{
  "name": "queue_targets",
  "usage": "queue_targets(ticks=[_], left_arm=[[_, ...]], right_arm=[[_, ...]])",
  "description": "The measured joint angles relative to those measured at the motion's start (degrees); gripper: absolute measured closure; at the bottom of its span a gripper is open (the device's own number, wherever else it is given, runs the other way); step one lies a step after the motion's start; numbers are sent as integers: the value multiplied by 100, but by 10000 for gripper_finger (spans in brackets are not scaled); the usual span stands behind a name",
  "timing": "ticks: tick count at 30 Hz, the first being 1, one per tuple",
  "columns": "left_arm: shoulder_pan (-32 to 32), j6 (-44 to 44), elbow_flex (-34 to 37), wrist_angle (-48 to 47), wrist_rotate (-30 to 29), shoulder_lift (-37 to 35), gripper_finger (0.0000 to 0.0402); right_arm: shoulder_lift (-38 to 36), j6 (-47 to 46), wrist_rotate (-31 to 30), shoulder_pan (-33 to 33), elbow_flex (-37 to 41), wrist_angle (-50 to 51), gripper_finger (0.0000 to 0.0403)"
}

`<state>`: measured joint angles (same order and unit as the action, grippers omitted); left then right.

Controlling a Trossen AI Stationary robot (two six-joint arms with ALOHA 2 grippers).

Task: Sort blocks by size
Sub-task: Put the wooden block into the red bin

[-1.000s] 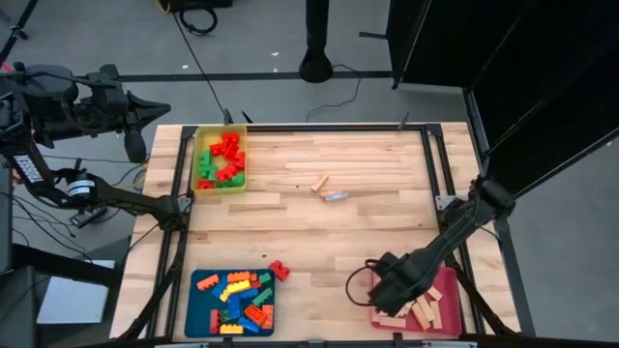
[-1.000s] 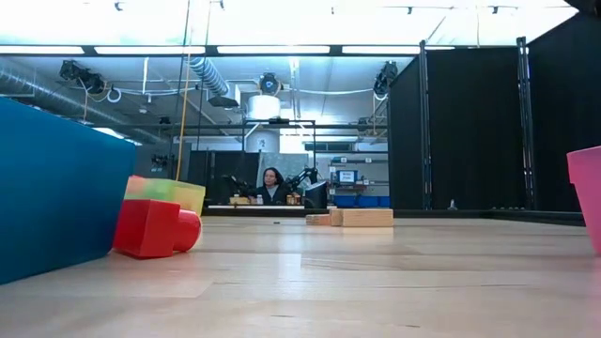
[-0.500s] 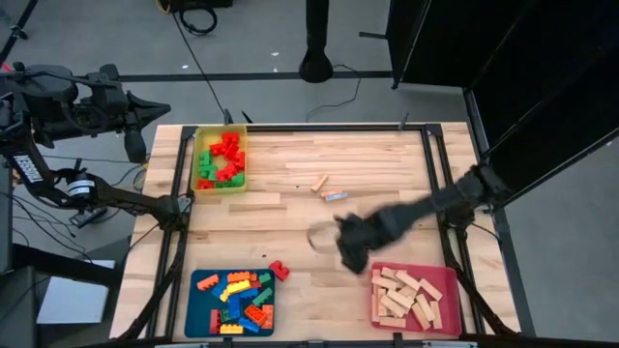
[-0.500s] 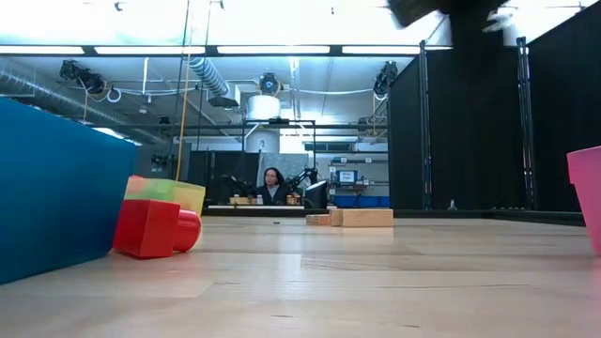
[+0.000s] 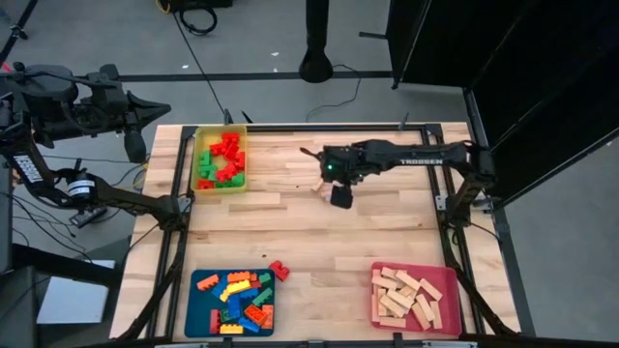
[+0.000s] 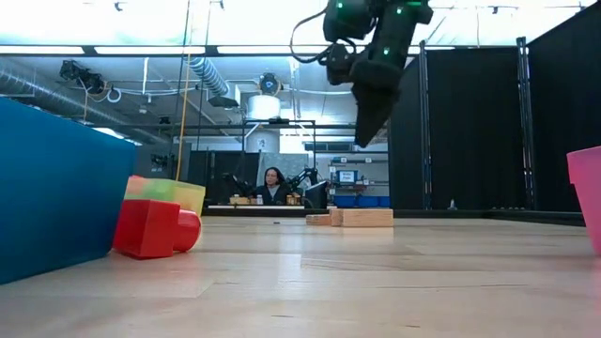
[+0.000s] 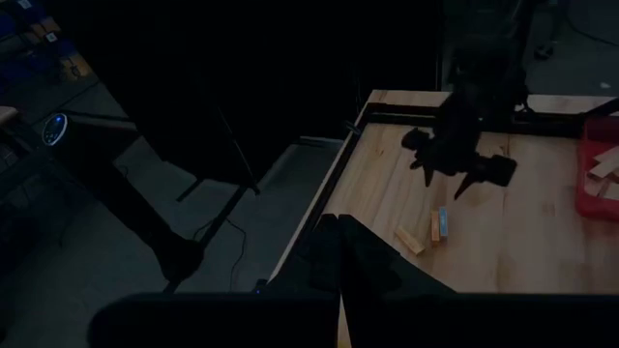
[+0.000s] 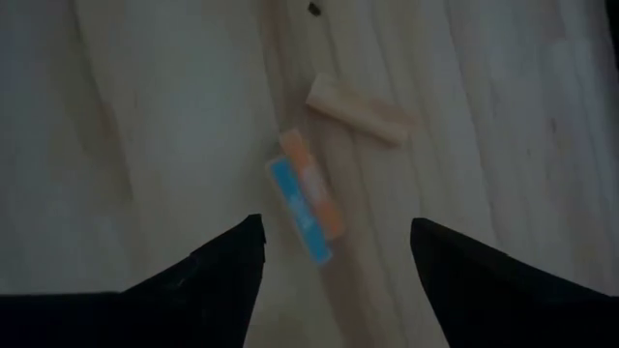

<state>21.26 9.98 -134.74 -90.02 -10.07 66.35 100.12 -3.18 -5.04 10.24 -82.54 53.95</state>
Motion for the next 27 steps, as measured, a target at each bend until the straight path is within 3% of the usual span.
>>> queue_targets(ticks=[7, 15, 27], left_arm=[[2, 0, 0, 0, 0, -2, 399], [1, 35, 0, 0, -2, -2, 399], [2, 46, 0, 0, -15, -2, 399]], right_arm=[[150, 396, 62, 67, 649, -825, 133], [998, 558, 66, 35, 793, -937, 140], [1188, -285, 813, -290, 756, -583, 157]])
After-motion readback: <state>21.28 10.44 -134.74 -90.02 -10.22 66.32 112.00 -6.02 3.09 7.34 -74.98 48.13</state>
